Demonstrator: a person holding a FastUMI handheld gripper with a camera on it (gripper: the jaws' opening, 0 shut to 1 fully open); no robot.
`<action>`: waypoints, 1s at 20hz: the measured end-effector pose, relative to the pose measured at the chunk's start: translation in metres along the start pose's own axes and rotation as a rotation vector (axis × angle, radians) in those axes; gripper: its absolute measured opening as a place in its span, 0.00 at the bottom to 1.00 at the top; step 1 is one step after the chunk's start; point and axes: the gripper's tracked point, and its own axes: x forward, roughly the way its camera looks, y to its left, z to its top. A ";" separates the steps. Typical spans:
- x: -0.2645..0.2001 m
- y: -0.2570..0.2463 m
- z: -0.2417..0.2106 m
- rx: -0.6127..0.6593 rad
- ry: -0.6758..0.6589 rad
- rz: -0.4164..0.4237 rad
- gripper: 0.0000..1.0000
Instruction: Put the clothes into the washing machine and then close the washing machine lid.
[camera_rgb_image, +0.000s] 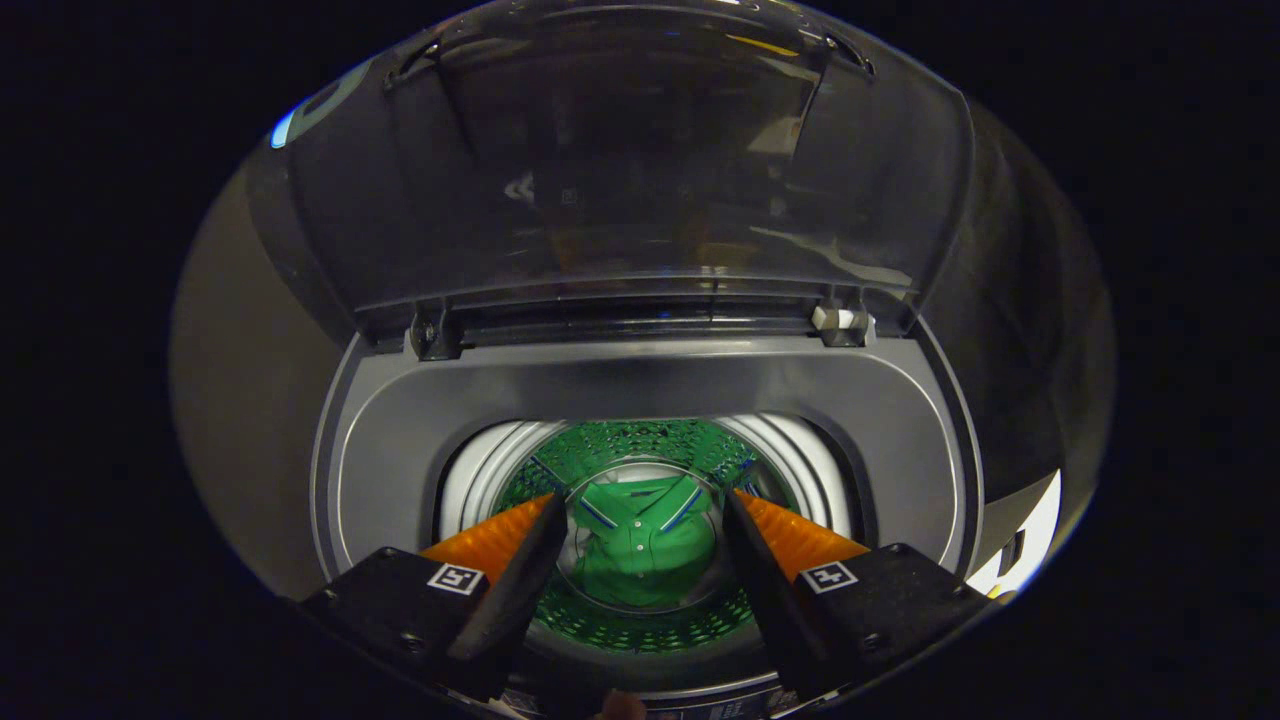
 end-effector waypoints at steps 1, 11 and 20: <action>-0.002 0.001 0.002 0.000 -0.003 0.003 0.99; -0.061 0.008 0.067 0.012 -0.153 0.025 0.98; -0.141 0.011 0.171 -0.005 -0.381 0.041 0.98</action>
